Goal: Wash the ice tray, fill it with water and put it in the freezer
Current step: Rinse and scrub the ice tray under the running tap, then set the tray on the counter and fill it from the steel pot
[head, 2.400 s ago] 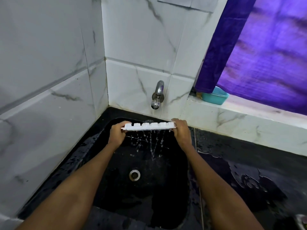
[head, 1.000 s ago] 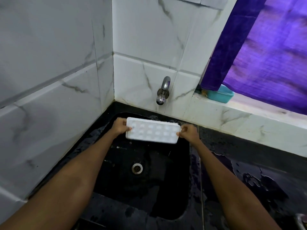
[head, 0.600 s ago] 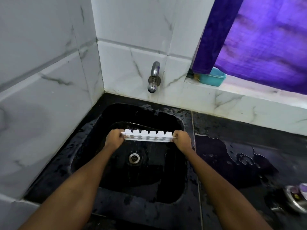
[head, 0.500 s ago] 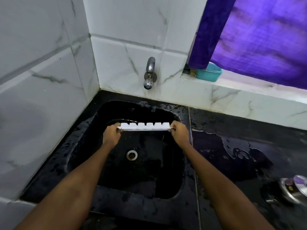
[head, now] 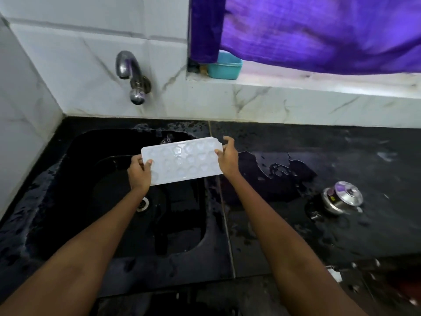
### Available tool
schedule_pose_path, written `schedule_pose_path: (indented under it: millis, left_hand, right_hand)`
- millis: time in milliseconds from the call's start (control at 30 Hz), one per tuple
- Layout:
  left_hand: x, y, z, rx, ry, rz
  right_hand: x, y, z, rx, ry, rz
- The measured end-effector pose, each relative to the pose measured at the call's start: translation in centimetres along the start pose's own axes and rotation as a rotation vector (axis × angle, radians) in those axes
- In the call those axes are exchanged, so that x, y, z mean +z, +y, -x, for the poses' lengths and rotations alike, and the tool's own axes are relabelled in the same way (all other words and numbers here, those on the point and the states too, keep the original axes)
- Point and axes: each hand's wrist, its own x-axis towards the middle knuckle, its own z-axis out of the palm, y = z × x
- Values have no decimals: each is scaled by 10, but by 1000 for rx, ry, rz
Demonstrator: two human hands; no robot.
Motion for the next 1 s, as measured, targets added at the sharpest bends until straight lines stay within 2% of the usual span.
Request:
schedule_pose_path:
  millis: [267,500,800,1000]
  left_hand:
    - [91,50,87,39,-227,24]
    - [151,70,171,-21,-262,-19]
    - [157,64,222,-104,-199,-201]
    - [155,66,225,-89,-210,-220]
  right_hand:
    - [-125,103,12,181,86,119]
    - [-203,176,36,238,39,160]
    - [-218,204,64,254,-64,209]
    - [-215,202,78,292,-92,389]
